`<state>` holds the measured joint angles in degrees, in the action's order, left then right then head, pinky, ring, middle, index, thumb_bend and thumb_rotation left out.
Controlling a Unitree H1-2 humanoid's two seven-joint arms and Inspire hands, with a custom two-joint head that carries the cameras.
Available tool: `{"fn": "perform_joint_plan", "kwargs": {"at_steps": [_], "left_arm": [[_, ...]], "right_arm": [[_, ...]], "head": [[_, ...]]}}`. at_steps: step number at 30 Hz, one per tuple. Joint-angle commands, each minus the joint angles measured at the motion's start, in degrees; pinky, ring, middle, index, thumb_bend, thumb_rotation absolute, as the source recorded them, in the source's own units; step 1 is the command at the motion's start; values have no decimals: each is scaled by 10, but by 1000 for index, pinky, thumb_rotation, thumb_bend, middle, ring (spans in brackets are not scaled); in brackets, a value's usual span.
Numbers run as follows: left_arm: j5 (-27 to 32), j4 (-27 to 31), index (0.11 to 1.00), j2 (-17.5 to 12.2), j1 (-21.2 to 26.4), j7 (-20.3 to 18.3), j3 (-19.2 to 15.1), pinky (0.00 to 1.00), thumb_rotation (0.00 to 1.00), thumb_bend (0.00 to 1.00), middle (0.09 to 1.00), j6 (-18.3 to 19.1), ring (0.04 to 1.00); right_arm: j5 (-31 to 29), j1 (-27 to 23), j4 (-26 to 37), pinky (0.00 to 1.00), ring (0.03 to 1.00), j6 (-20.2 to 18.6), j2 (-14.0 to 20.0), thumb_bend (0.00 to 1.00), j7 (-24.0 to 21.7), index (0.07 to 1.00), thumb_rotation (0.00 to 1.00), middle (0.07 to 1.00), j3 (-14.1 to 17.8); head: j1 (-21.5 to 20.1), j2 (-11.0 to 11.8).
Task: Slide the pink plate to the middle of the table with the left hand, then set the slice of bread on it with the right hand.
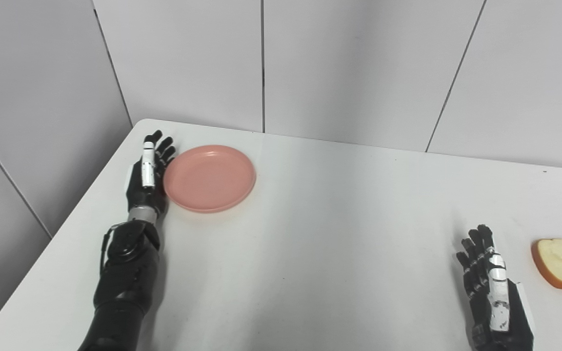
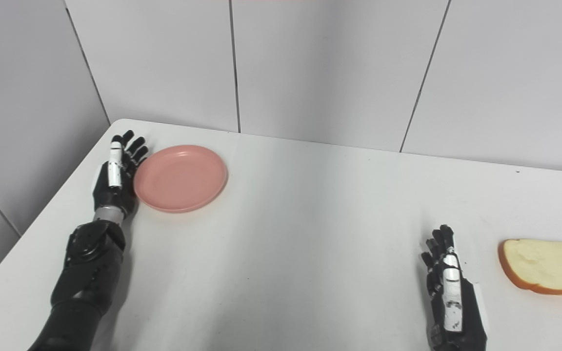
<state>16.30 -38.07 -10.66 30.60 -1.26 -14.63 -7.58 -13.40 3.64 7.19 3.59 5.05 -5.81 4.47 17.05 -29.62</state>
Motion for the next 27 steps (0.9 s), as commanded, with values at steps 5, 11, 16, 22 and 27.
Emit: {"fn": "perform_joint_plan", "kwargs": {"at_steps": [5, 11, 16, 22, 27], "left_arm": [[1, 3, 913, 21, -1, -18, 21, 927, 1000, 421, 910, 30, 925], [7, 8, 919, 38, 0, -38, 33, 950, 1000, 420, 913, 41, 930], [7, 22, 915, 49, -3, -51, 46, 937, 1000, 417, 916, 54, 928], [16, 26, 910, 67, 0, -56, 46, 942, 1000, 426, 913, 70, 924], [18, 23, 912, 72, 1, -73, 53, 931, 1000, 423, 911, 77, 919]], "right_arm": [[8, 25, -8, 1000, 1000, -6, -10, 302, 2, 1000, 1000, 1000, -5], [30, 25, -13, 1000, 1000, 1, -17, 334, 10, 1000, 1000, 1000, -10], [46, 25, -18, 1000, 1000, 11, -26, 361, 16, 1000, 1000, 1000, -13], [48, 22, -32, 1000, 1000, 23, -36, 379, 17, 1000, 1000, 1000, -14], [56, 21, -31, 1000, 1000, 16, -40, 381, 19, 1000, 1000, 1000, -19]], "head": [[-17, -3], [-52, -4], [-72, -6], [-100, -5], [-132, -7]]}}
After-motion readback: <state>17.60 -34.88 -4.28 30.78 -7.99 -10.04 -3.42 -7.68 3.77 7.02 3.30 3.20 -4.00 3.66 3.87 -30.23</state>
